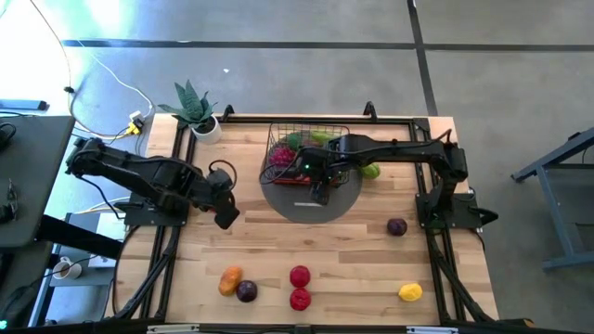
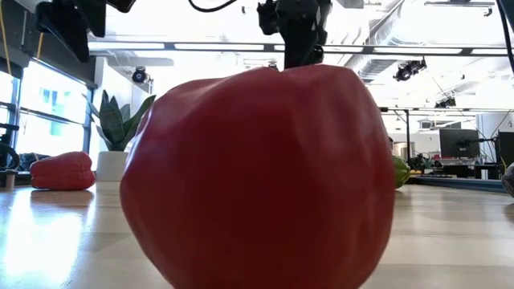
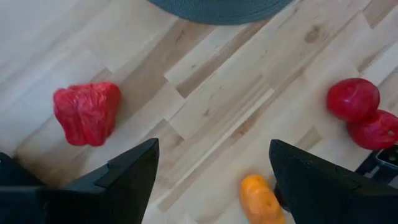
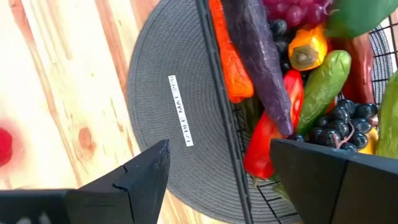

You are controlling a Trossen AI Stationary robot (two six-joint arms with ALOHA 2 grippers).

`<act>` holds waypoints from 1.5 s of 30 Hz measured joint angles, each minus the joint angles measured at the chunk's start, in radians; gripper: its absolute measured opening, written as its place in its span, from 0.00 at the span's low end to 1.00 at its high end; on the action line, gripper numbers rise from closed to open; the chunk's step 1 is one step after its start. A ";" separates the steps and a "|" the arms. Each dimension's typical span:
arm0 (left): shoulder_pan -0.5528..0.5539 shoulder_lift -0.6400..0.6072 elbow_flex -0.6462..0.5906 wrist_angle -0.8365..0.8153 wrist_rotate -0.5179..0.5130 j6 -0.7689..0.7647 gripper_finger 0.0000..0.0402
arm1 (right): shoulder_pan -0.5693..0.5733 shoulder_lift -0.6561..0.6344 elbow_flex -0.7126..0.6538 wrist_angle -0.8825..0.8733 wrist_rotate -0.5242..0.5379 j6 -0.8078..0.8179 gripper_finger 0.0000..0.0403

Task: Build produce basket
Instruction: Put the red bell pepper into the wire basket

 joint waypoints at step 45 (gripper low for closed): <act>0.161 -0.008 -0.366 0.069 -0.080 0.281 0.74 | 0.010 0.001 0.000 0.025 -0.003 -0.001 0.64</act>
